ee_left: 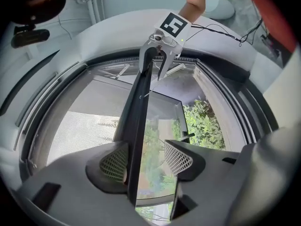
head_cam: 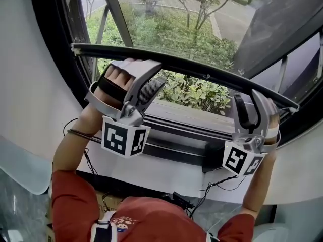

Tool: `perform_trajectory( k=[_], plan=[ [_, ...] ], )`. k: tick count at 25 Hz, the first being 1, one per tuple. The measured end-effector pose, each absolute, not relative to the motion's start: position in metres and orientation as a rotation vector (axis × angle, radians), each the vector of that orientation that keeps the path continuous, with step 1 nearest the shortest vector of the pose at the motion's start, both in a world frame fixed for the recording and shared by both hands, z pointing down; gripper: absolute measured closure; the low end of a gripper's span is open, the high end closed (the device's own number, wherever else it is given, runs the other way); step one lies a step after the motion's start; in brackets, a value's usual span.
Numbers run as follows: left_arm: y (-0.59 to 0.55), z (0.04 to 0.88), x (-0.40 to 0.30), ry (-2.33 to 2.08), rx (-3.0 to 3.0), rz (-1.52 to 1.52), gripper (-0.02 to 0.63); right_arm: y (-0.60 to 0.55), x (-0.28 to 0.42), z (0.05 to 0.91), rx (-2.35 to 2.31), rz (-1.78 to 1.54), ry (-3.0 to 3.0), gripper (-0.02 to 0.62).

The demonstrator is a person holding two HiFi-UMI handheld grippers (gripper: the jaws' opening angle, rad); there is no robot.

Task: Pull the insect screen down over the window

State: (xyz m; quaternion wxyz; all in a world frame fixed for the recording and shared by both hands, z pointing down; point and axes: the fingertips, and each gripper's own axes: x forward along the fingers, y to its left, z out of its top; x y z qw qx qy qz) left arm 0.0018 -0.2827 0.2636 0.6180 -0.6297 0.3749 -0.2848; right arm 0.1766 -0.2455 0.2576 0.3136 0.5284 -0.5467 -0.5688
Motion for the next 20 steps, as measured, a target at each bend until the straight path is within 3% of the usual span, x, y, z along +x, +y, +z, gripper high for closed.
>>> perform_trajectory(
  k=[20],
  plan=[
    [-0.275,0.309,-0.003,0.776,-1.624,-0.768,0.377,-0.239,0.171,0.302,1.29,-1.32,-1.586,0.38]
  ],
)
